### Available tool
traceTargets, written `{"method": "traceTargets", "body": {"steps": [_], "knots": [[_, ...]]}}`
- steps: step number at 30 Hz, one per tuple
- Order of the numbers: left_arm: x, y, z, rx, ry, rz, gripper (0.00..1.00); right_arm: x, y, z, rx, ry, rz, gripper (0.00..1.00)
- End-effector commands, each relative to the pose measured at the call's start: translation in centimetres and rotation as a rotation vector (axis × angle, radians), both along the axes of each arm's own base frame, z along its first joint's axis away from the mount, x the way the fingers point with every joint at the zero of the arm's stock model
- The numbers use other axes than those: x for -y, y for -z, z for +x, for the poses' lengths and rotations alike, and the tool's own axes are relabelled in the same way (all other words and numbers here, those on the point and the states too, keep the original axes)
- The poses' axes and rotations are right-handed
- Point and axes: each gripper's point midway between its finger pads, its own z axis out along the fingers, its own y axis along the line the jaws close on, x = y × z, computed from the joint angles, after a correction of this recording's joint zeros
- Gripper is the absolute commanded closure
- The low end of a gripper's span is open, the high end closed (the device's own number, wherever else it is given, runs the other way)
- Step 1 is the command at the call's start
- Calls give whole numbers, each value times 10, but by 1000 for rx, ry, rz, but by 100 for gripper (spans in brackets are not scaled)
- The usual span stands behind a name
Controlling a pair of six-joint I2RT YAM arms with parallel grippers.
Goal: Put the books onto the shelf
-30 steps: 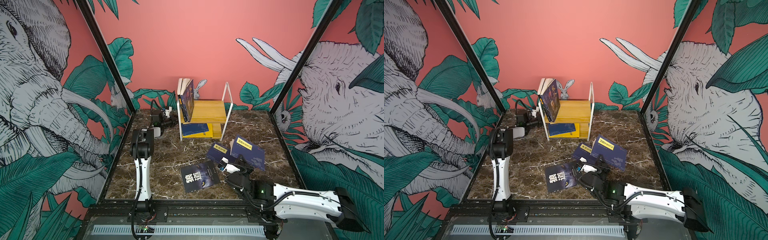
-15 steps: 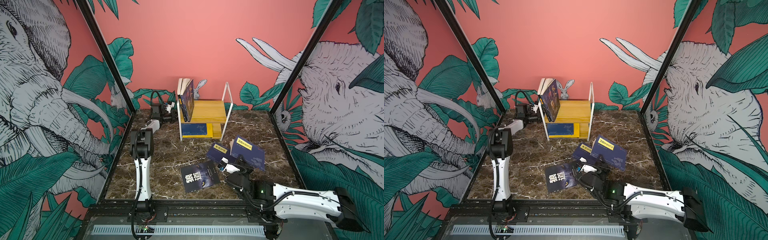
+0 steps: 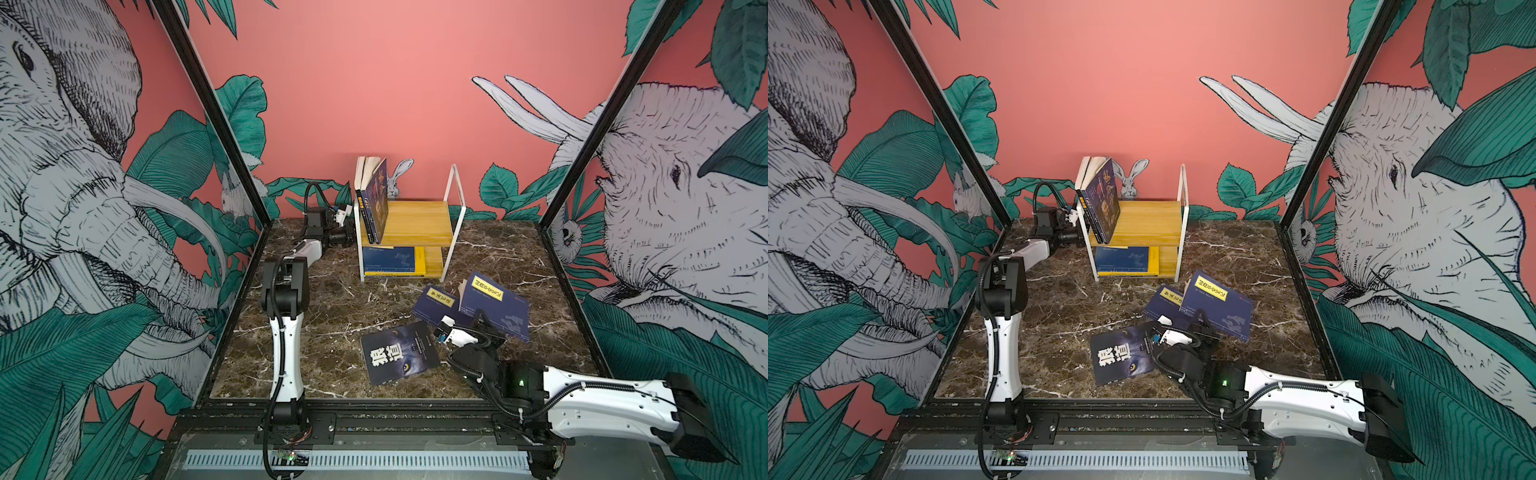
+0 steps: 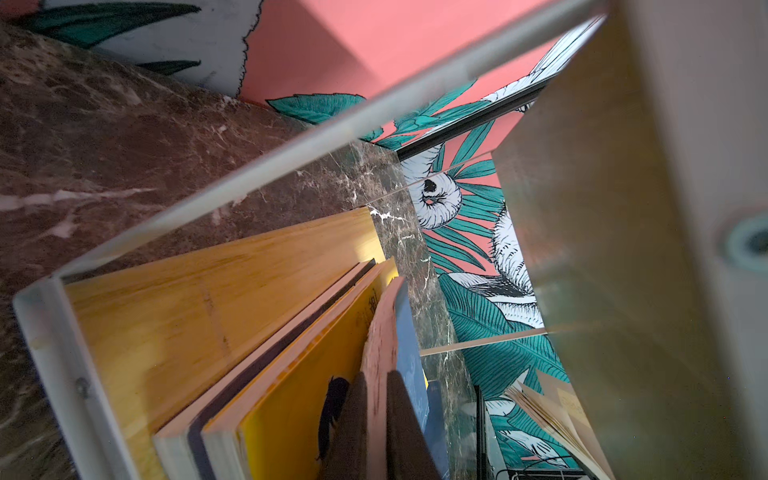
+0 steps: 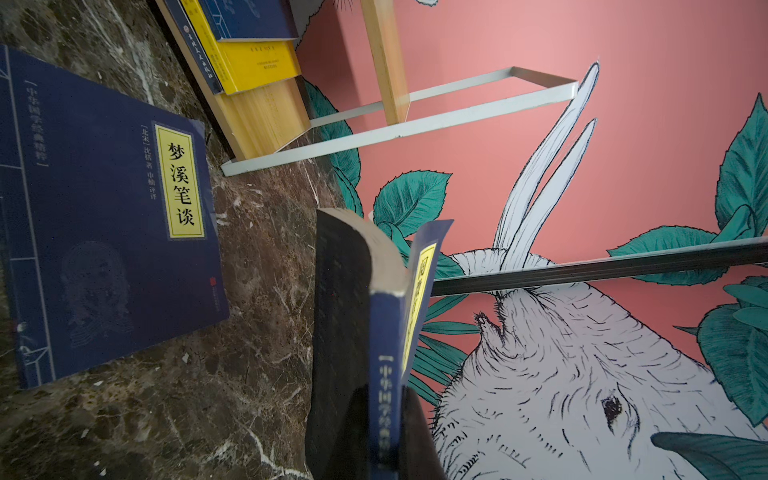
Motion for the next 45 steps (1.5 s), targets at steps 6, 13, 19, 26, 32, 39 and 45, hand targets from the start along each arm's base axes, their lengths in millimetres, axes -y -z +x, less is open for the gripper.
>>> {"method": "traceTargets", "body": {"steps": [6,13,19,26,32,39,45], "knots": [[9,-8,-11,-17,44,-20,100,4,0,0,20,27,5,100],[-6,-7,4,-62,-58,-32,100,3,2,1,16,24,-3,100],[-12,-3,15,-121,-115,-71,100,2,4,1,10,22,-14,100],[-5,-12,15,-141,-119,-109,100,2,4,1,10,23,-13,100],[0,-3,4,-146,-83,-97,100,2,4,1,9,22,-15,100],[-2,8,-4,-158,-70,-80,100,3,5,1,8,23,-15,100],[-3,2,2,-131,-70,-69,100,3,5,1,7,22,-17,100]]}}
